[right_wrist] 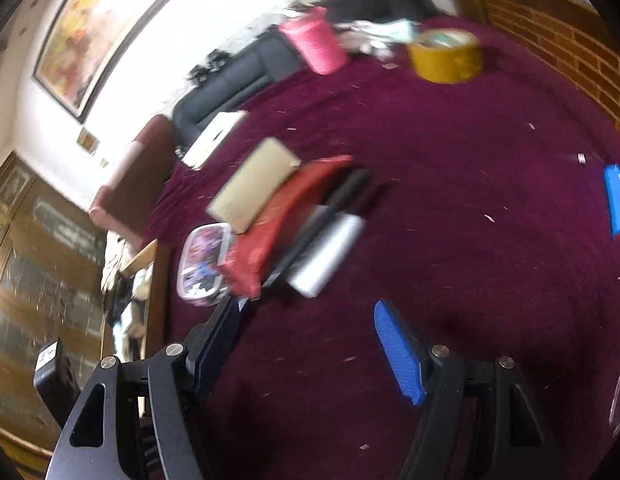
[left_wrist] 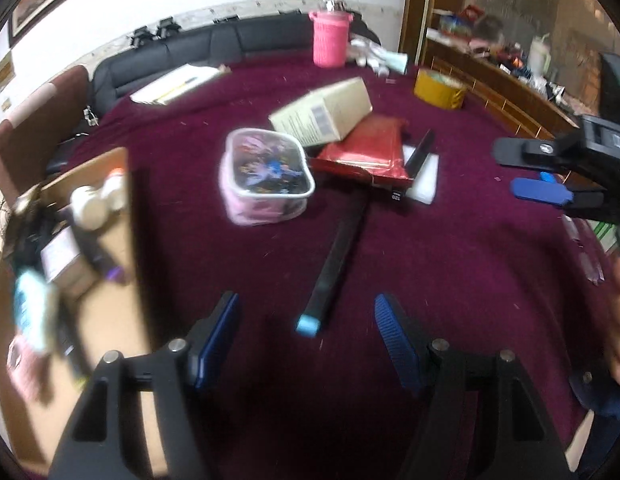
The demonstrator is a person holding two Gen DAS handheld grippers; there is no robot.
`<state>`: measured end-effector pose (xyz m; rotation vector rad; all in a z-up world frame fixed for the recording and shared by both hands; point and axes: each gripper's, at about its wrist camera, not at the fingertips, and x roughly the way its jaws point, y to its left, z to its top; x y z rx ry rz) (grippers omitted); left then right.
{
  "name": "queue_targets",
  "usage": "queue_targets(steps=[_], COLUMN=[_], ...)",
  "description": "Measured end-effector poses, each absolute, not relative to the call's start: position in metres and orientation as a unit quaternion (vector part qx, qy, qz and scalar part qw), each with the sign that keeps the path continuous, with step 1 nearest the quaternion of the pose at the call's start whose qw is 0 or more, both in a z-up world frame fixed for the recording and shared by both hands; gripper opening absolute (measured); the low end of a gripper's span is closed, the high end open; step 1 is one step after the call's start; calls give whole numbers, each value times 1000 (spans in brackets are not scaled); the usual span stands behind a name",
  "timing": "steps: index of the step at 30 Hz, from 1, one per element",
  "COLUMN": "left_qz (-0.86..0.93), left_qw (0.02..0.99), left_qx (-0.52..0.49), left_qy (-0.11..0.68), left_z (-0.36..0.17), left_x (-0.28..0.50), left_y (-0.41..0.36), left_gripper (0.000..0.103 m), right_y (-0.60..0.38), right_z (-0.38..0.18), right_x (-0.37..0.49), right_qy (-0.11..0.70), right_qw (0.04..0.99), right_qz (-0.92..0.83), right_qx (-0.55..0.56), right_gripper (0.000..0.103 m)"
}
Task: Organize objects
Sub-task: 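Grasp a teal-tipped black marker with left tool while right tool grasps a black pen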
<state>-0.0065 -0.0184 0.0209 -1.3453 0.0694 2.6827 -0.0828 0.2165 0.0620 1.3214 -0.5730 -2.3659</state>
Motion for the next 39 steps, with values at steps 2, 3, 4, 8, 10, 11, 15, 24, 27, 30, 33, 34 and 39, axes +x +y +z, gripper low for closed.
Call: queue_targets(steps=[2, 3, 4, 8, 10, 11, 15, 24, 27, 30, 33, 34, 39], left_qz=[888, 886, 885, 884, 892, 894, 891, 896, 898, 898, 900, 900, 901], left_qw=[72, 71, 73, 69, 63, 62, 69, 69, 66, 62, 58, 56, 50], left_qx=[-454, -456, -459, -461, -446, -442, -447, -436, -434, -433, -431, -429, -429], left_qy=[30, 35, 36, 38, 35, 32, 30, 36, 38, 42, 41, 42, 46], left_z=[14, 10, 7, -3, -2, -2, 0, -1, -1, -1, -1, -2, -2], left_x=[-22, -30, -38, -66, -71, -72, -55, -37, -36, -35, -35, -35, -36], left_y=[-9, -5, -1, 11, 12, 12, 10, 5, 6, 8, 8, 8, 10], left_gripper=[68, 68, 68, 58, 46, 37, 14, 15, 15, 15, 15, 15, 15], right_y=[224, 226, 227, 221, 209, 202, 173, 184, 200, 216, 220, 220, 208], right_z=[54, 52, 51, 50, 49, 48, 41, 35, 37, 28, 28, 27, 22], right_x=[-93, -96, -100, -118, -128, -133, -144, -139, -134, -134, -135, -136, -135], right_qy=[-209, -209, -208, -198, -188, -182, -150, -152, -138, -160, -189, -201, -198], right_qw=[170, 164, 158, 142, 138, 139, 124, 154, 122, 135, 153, 159, 170], right_qz=[-836, -837, -837, -837, -837, -835, -834, -843, -856, -852, -845, -838, -830], right_qx=[477, 479, 481, 490, 495, 499, 516, 492, 483, 479, 476, 482, 494], right_gripper=[75, 75, 75, 75, 74, 73, 56, 27, 4, 4, 5, 6, 16])
